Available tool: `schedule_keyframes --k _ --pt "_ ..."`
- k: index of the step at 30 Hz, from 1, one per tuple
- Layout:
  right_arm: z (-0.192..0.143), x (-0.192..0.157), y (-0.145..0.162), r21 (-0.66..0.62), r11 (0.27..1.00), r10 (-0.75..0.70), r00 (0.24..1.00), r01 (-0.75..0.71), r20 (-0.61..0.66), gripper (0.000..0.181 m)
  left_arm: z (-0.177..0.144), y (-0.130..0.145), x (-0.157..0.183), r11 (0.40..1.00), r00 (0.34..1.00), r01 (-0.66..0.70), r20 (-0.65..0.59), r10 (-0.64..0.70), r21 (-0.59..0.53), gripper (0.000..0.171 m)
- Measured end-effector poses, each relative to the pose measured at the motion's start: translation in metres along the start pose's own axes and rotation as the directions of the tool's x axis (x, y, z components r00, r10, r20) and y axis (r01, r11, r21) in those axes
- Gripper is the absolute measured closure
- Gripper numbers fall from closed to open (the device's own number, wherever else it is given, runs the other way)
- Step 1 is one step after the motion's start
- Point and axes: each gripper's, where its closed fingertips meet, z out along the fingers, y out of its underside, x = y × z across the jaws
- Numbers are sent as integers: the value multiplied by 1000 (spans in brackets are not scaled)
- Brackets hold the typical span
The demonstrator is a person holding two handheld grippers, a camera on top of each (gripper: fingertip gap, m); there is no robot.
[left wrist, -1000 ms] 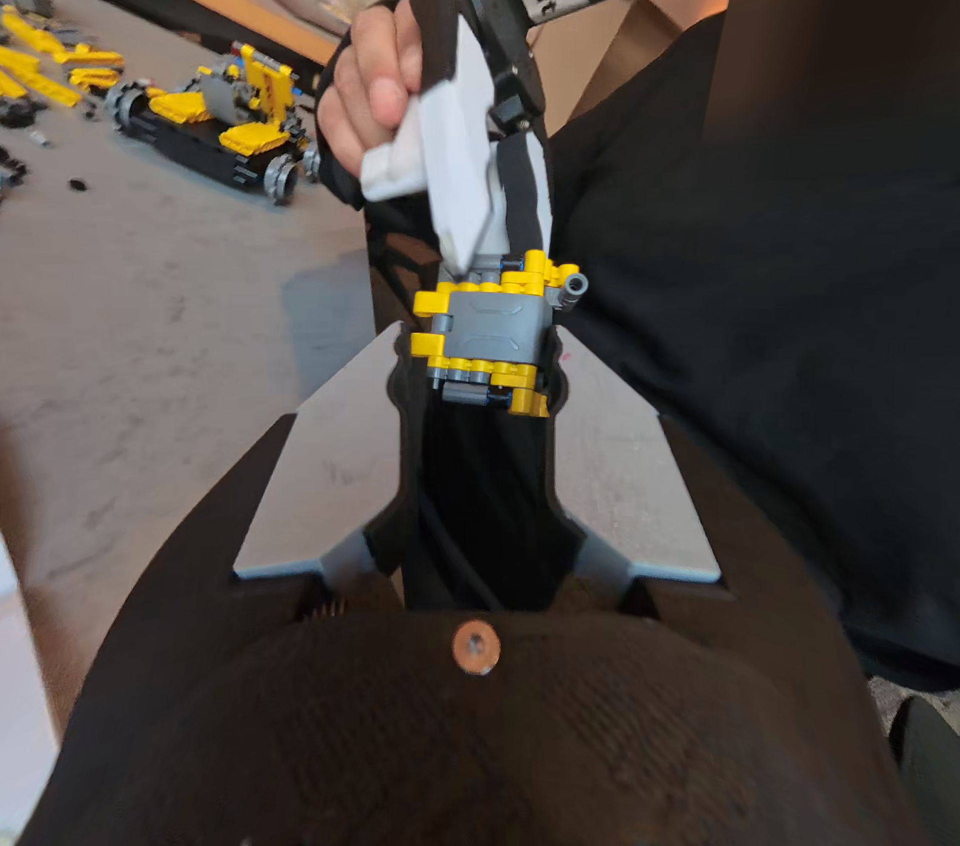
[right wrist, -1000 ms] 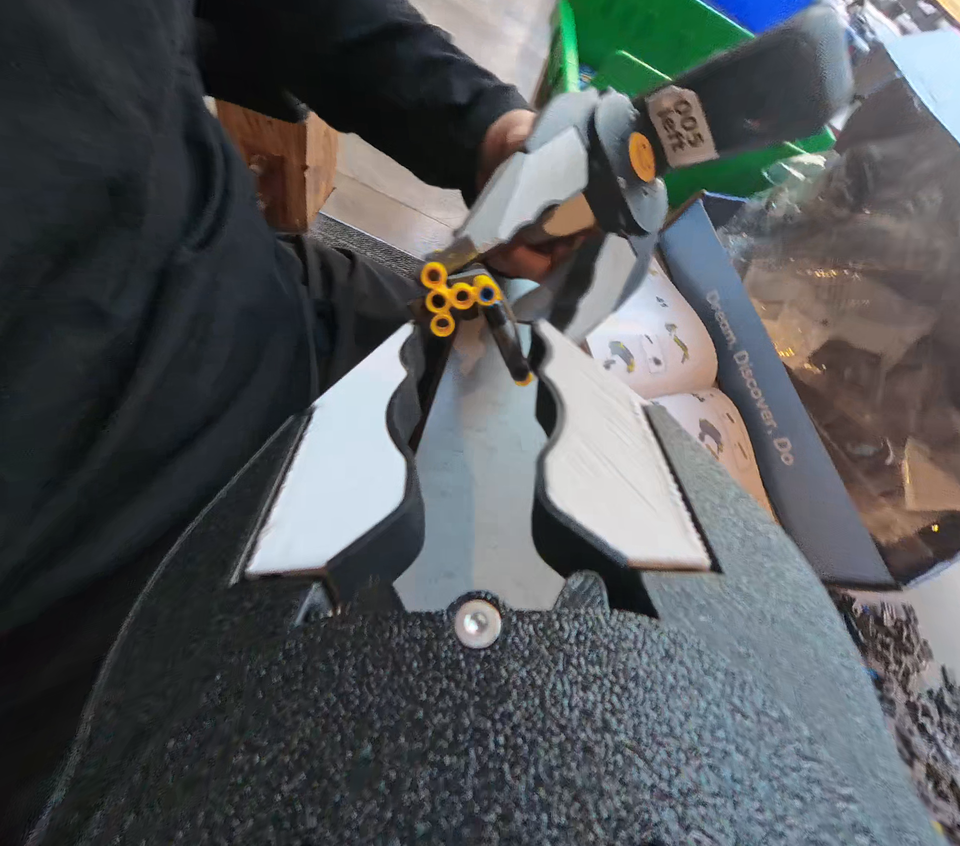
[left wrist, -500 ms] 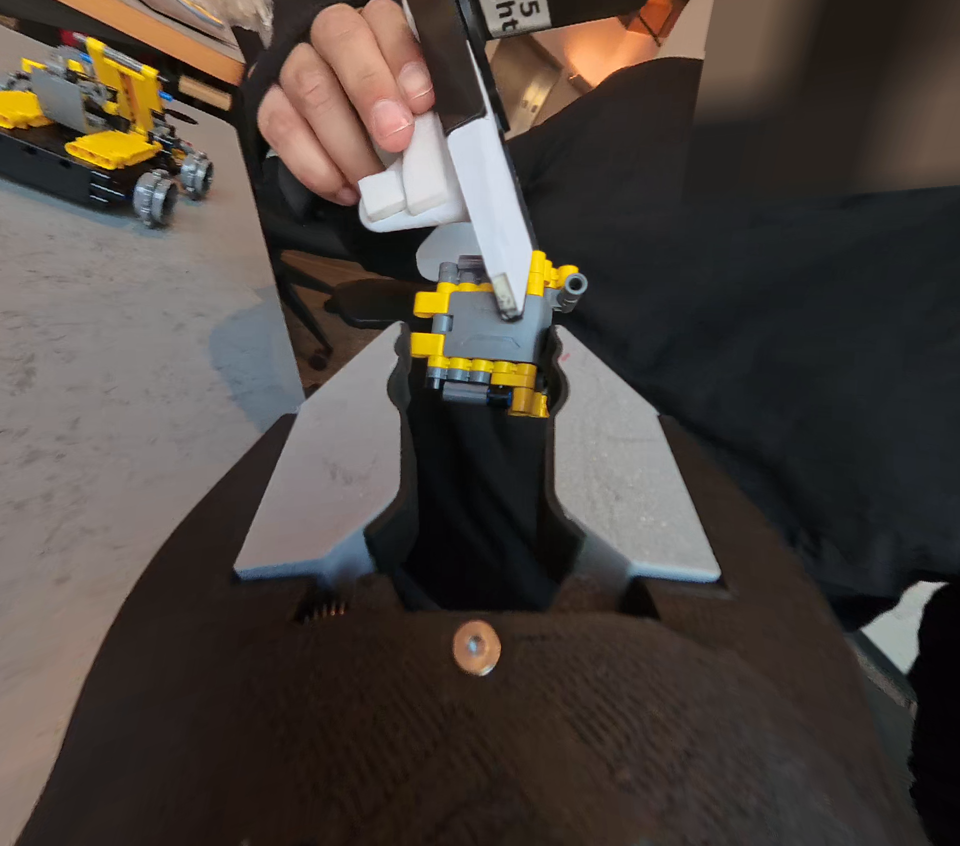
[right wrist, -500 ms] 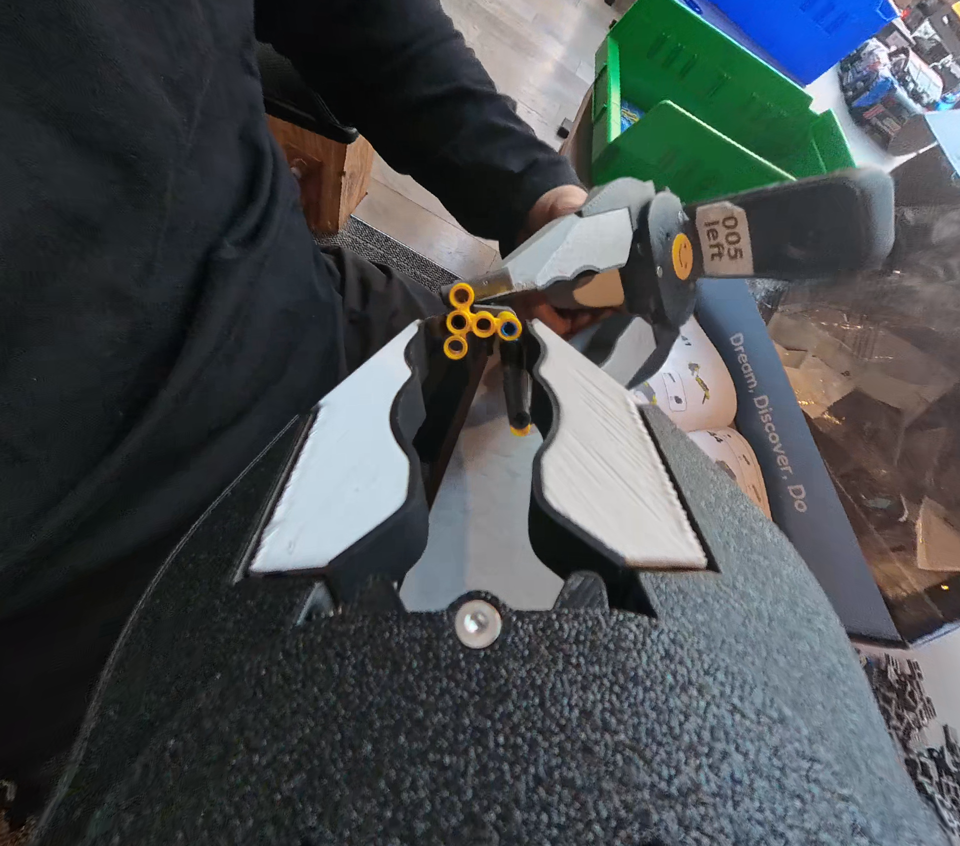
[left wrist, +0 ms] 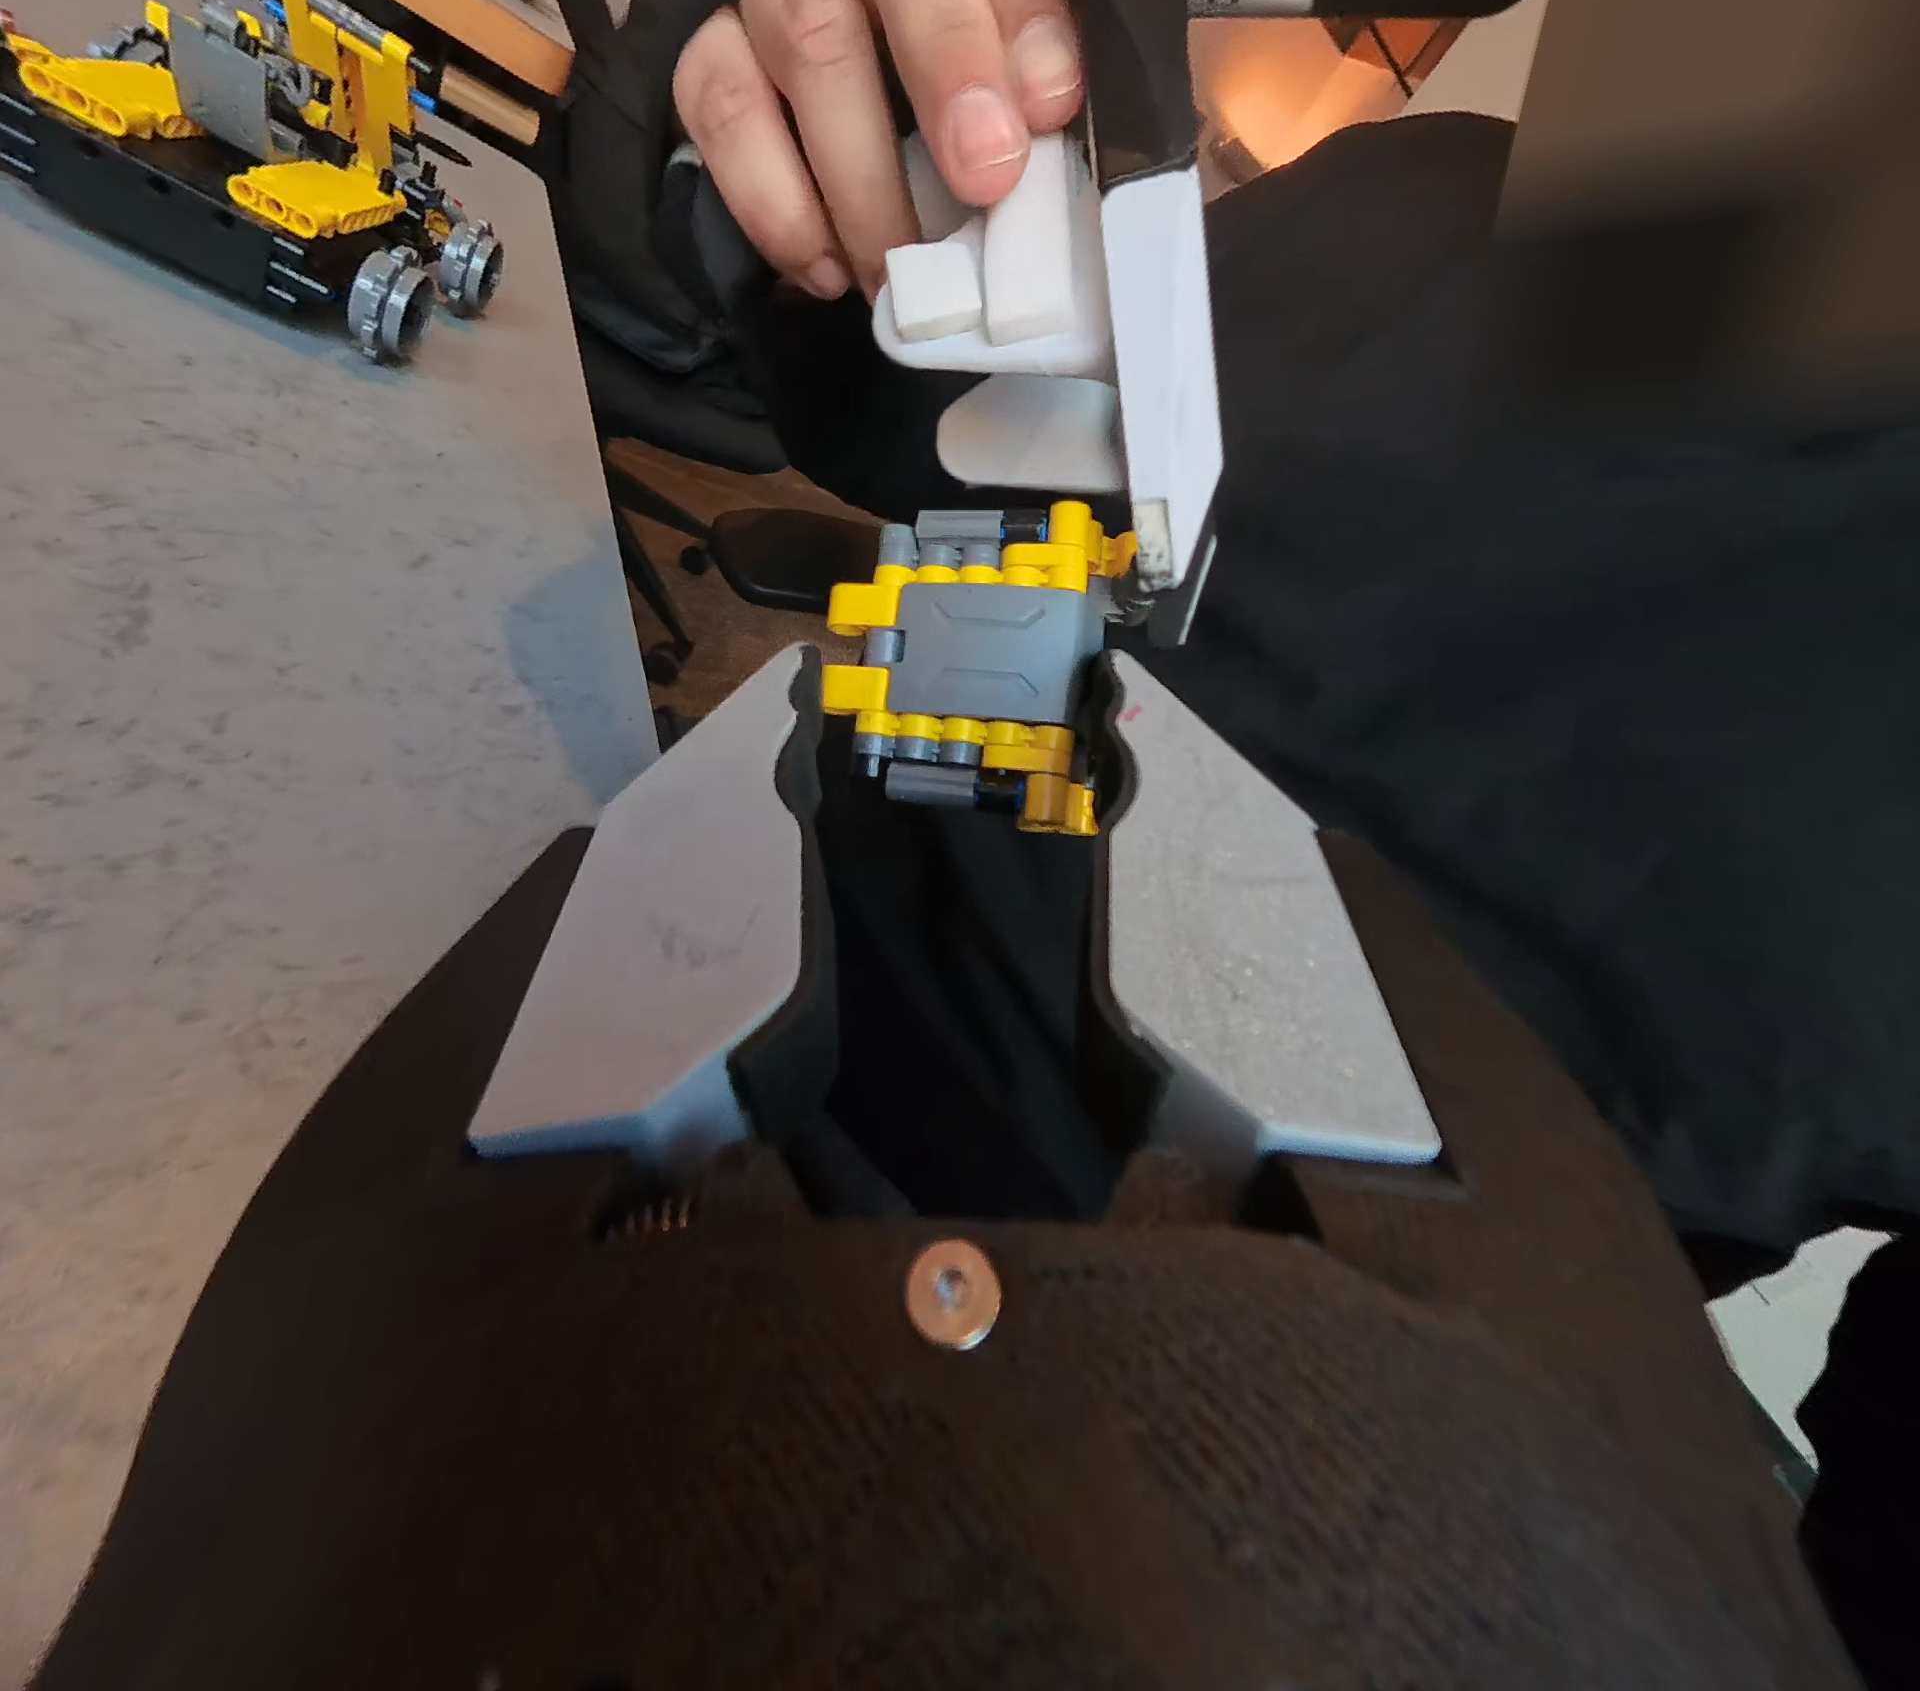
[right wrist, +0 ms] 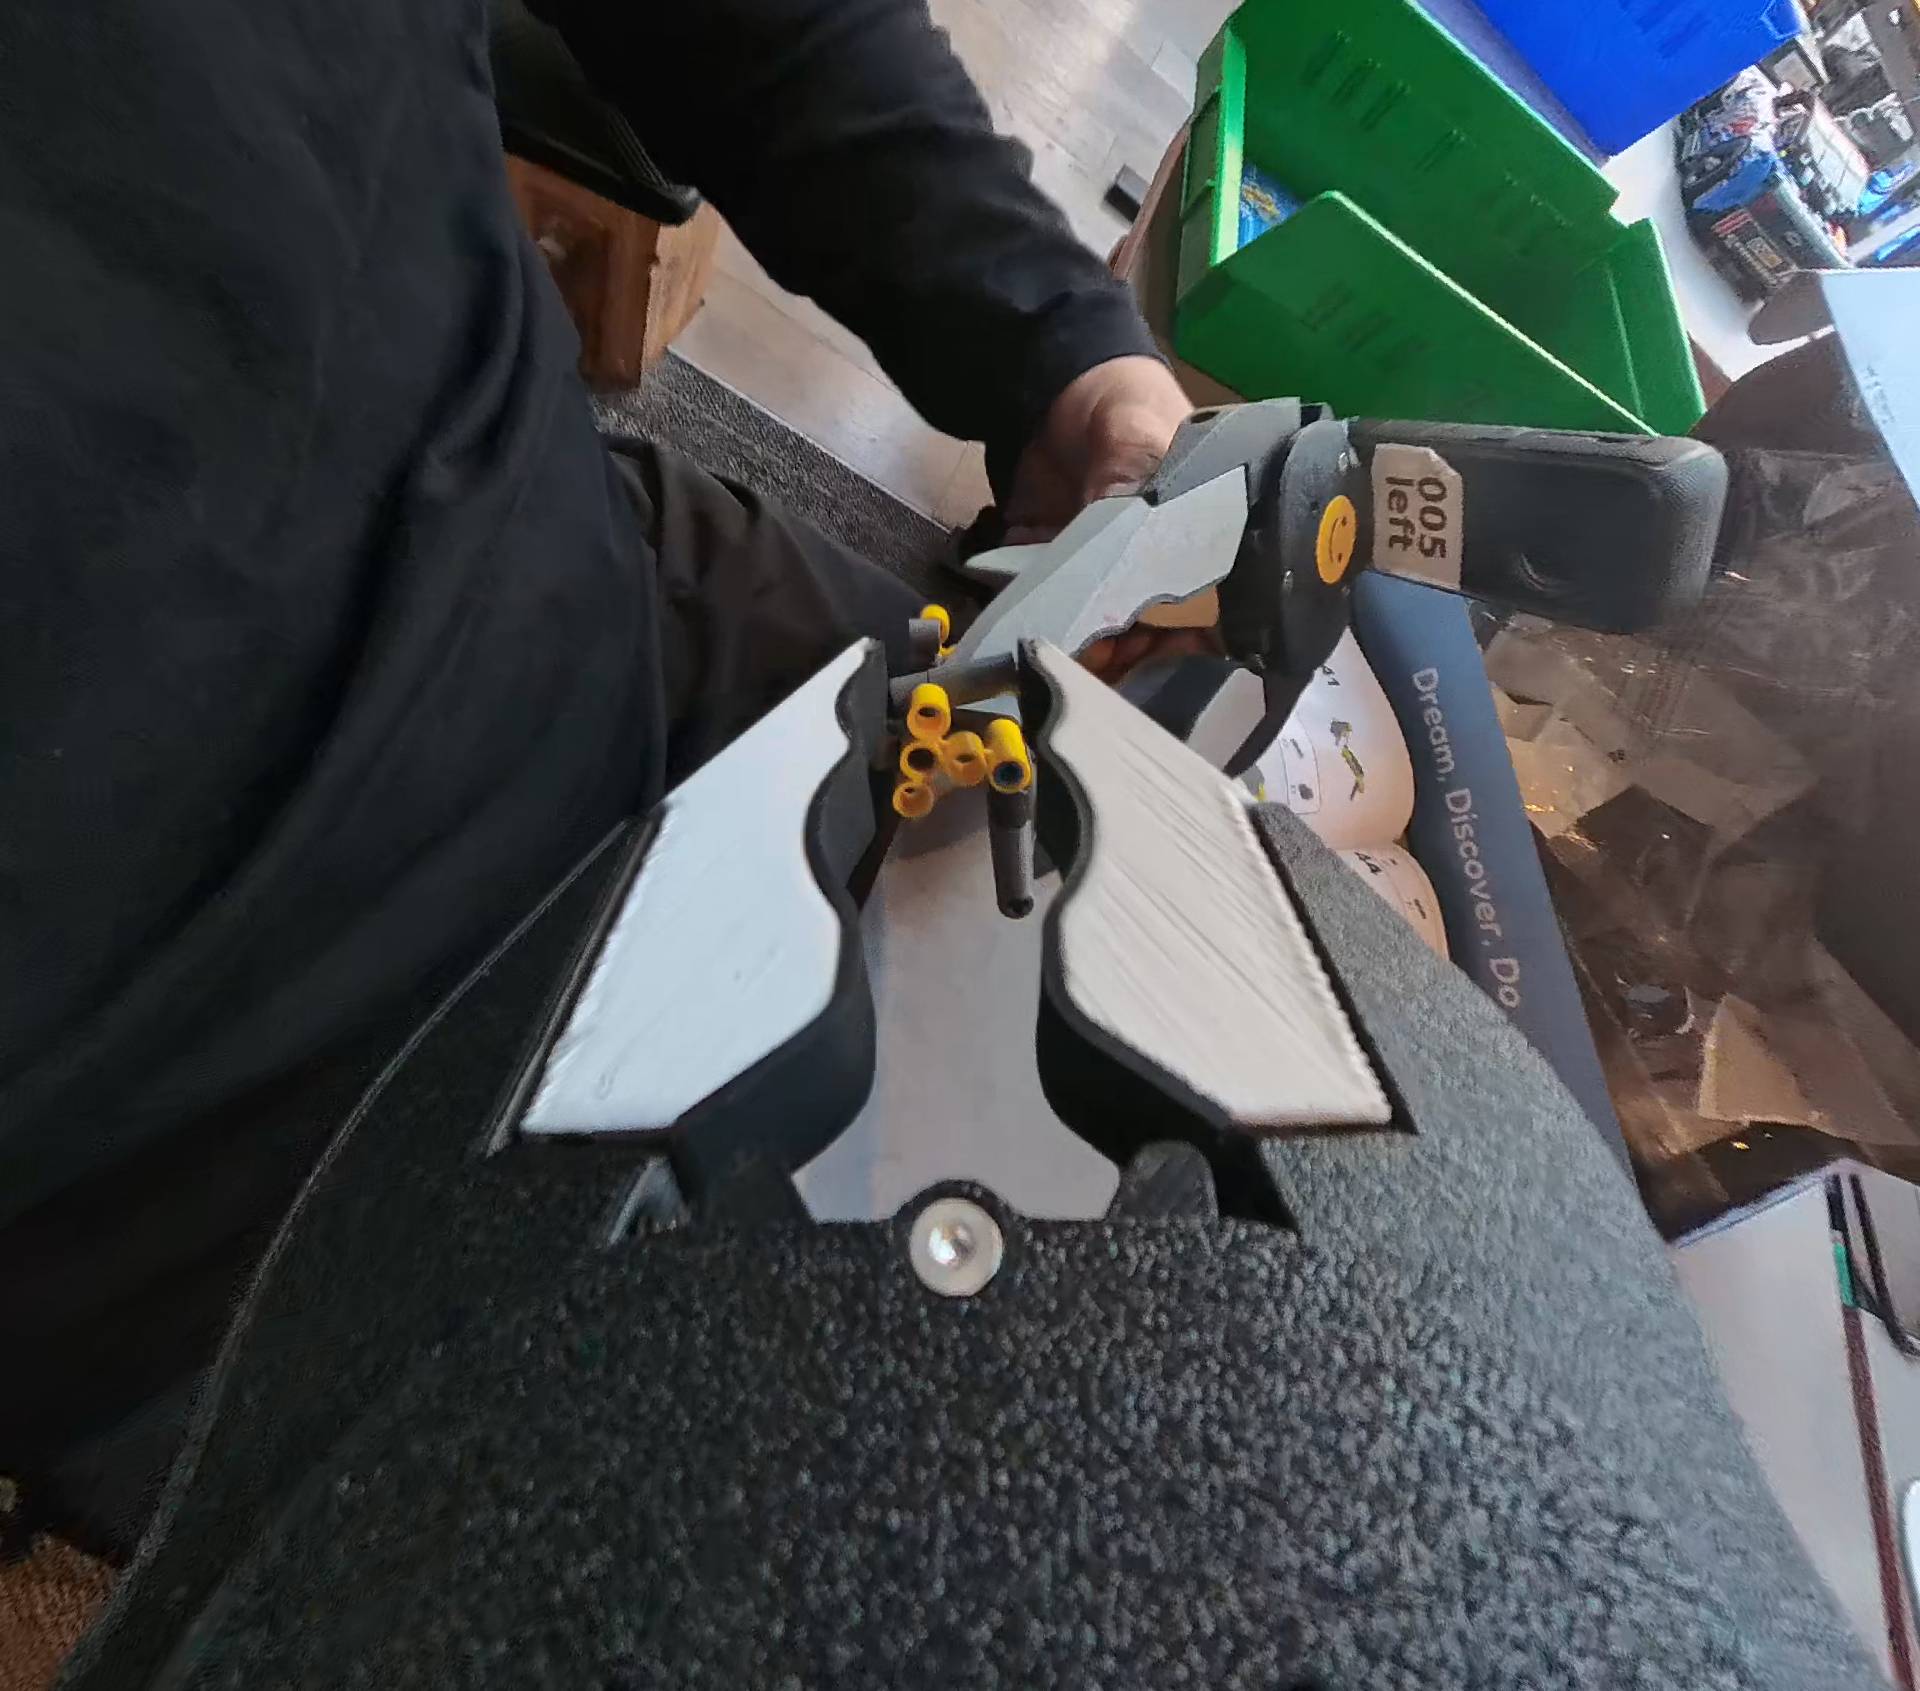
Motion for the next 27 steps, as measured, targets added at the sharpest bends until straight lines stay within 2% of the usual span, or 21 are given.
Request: schedule_keyframes --k 3,5,9,16,18,20,27 --pt "2 -4 3 -24 1000 -7 1000 8 20 153 1 4 1 1000 1000 21 -6 -21 -19 122" --pt "4 -3 6 -36 999 -7 1000 8 15 157 0 6 -1 999 1000 24 6 -24 -24 122" --pt "3 3 7 -26 998 60 998 -60 -5 157 -4 1 -2 1000 999 -7 41 7 -3 122" --pt "3 16 13 41 972 232 969 -230 -85 157 -17 -9 -9 993 968 -122 220 118 4 122" --pt "3 15 12 54 972 233 969 -229 -84 153 -18 -8 -7 993 971 -117 211 113 4 122" --pt "1 12 12 56 978 205 976 -201 -75 129 -20 -9 -5 993 977 -112 186 105 27 122" --pt "-2 19 13 -2 992 125 986 -126 -106 123 -24 -17 4 989 996 -59 69 50 139 122"
